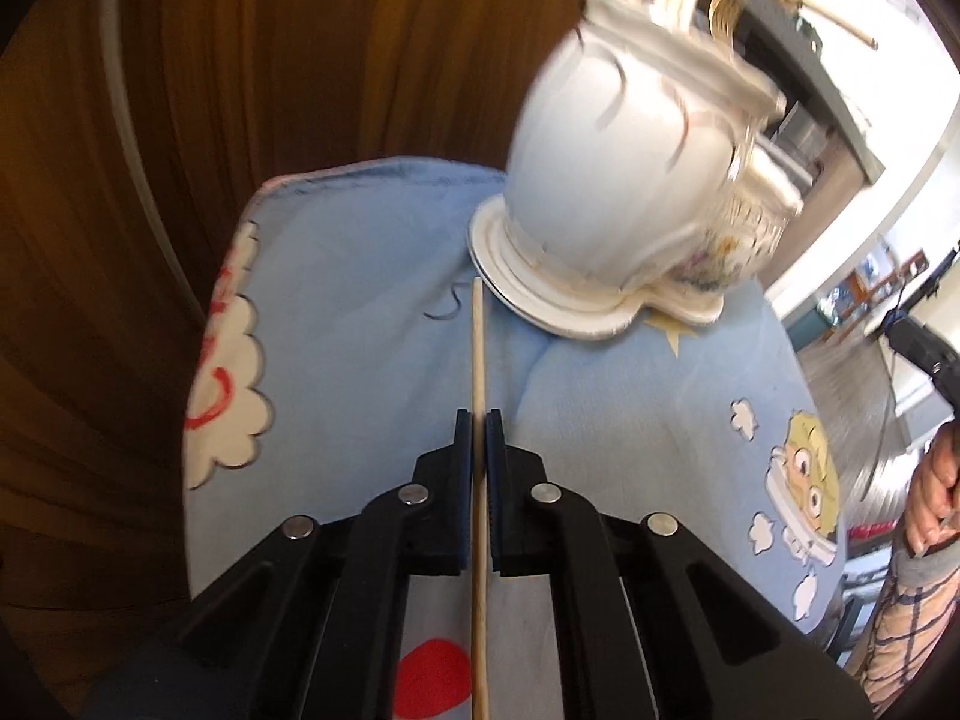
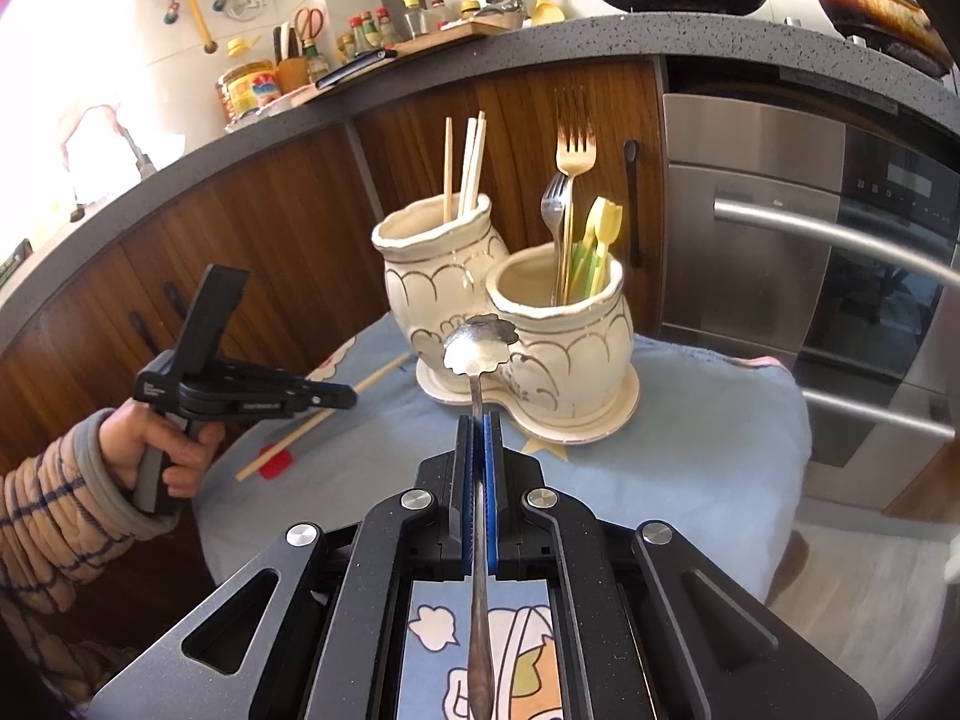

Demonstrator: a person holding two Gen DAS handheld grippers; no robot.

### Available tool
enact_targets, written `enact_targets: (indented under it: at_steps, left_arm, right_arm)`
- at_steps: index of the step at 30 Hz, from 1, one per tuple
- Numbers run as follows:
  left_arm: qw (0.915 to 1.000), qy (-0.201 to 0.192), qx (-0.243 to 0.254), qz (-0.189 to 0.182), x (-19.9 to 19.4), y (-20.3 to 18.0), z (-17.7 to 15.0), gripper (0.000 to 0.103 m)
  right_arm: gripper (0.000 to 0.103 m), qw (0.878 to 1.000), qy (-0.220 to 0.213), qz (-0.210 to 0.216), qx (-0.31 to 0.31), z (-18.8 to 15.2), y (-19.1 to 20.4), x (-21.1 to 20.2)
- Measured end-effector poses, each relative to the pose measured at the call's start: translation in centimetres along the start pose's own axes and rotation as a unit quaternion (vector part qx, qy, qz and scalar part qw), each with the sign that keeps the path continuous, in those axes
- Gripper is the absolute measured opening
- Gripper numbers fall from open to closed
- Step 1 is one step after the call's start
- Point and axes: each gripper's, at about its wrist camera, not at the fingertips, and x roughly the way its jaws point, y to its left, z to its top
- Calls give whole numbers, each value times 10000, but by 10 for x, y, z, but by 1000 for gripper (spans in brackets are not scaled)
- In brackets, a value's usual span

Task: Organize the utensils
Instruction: 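Carry the chopstick with the left tool while the right tool carries the spoon to the pot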

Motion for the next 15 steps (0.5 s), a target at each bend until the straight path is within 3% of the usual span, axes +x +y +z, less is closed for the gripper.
enact_targets:
  at_steps: [7,12,15]
  left_arm:
    - [9958,-822,-321,-243,-50,6,14,4]
    - [9840,-1660,-283,-587,-90,-4,33,4]
    - [9750,-2139,-98,-596,-107,-21,47,4]
  right_arm:
    - [4,9999,-153,-5,-16,11,3,-5]
    - [4,9995,-322,-3,-27,27,4,-8]
    - [4,9989,-462,3,-49,41,6,-10]
